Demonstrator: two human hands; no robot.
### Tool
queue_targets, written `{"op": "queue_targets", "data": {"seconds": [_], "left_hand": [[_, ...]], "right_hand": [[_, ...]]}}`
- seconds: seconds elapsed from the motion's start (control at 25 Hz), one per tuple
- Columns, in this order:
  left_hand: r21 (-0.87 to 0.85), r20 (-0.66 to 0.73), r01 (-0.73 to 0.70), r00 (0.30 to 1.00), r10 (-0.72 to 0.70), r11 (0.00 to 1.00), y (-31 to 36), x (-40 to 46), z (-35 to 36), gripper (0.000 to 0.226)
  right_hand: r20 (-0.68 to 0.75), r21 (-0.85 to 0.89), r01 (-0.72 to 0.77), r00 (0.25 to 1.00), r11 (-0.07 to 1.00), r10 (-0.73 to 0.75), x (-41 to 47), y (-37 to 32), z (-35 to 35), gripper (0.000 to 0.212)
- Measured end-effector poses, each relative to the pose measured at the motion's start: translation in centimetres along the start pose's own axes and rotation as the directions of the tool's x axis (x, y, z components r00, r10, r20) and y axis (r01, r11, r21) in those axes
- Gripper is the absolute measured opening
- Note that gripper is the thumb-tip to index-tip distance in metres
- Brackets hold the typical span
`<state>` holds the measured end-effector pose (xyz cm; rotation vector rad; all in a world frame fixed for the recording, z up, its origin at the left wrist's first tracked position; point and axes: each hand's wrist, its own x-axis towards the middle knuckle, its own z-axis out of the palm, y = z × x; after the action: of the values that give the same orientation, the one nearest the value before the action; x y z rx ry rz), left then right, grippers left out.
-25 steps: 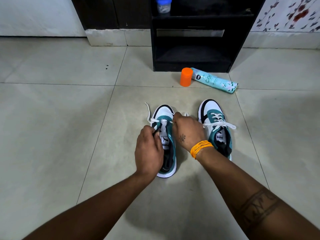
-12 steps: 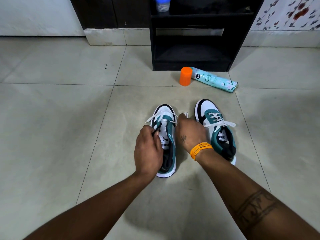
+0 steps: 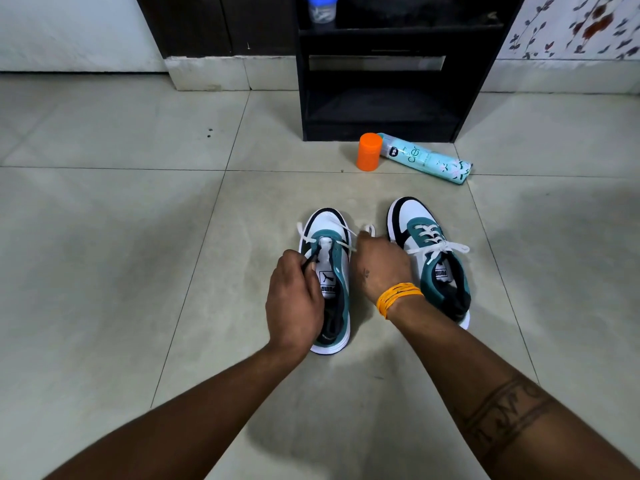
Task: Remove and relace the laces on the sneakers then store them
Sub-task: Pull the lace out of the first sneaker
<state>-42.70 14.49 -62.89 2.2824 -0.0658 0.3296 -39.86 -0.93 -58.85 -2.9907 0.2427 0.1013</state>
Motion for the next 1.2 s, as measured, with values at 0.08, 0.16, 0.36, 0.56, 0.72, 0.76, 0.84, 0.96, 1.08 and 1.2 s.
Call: {"op": "queue_targets", "data": {"seconds": [0.08,0.16,0.36,0.56,0.72,0.76,0.84,0.96,1.08,1.2], "left_hand": [[-0.001,0.002,0.007,1.000,-0.007,1.000,0.0,0.1,-0.1,0.014],[0.000,-0.002,0.003,1.000,-0.003,1.000,0.1,0.1,0.0,0.013],[0.005,-0.006,0.003,1.000,-0.003,1.000,0.1,0.0,0.0,0.012],[0.007,0.012,0.024,1.000,-0.024,1.000,0.1,0.0,-0.2,0.012],[0.008,0.007,0.004,1.000,-0.004,1.000,0.1,0.0,-0.1,0.013],[0.009,0.005,0.001,1.000,-0.001,1.000,0.1,0.1,-0.1,0.012],[0.011,0.003,0.006,1.000,-0.006,1.000,0.1,0.1,-0.1,0.011],[0.015,0.016,0.009,1.000,-0.009,1.000,0.3,0.0,-0.1,0.011],[0.011,0.033,-0.008,0.999,0.008,1.000,0.1,0.2,-0.2,0.011],[-0.017,0.065,-0.011,0.998,0.013,1.000,-0.2,0.4,-0.3,0.018]], "right_hand": [[0.130,-0.063,-0.049,0.990,0.997,0.057,-0.3,0.6,0.2,0.030],[0.116,0.000,-0.059,0.991,0.998,0.059,-0.3,0.7,0.2,0.027],[-0.117,0.155,0.073,0.992,0.985,-0.055,0.0,-0.5,0.6,0.019],[0.130,-0.009,-0.095,0.987,0.995,0.096,-0.4,1.4,1.4,0.029],[-0.048,0.207,-0.055,0.997,0.977,0.066,-0.3,0.9,1.7,0.033],[-0.091,0.240,-0.002,0.996,0.971,0.025,-0.2,0.5,1.7,0.029],[-0.090,0.219,0.062,0.995,0.974,-0.043,-0.2,0.4,1.6,0.021],[0.075,0.051,-0.026,0.997,0.998,0.022,0.1,1.6,2.1,0.024],[0.070,0.056,-0.081,0.995,0.995,0.077,0.1,2.1,2.5,0.033],[-0.004,0.223,-0.082,0.996,0.971,0.085,0.7,1.8,2.2,0.043]]}}
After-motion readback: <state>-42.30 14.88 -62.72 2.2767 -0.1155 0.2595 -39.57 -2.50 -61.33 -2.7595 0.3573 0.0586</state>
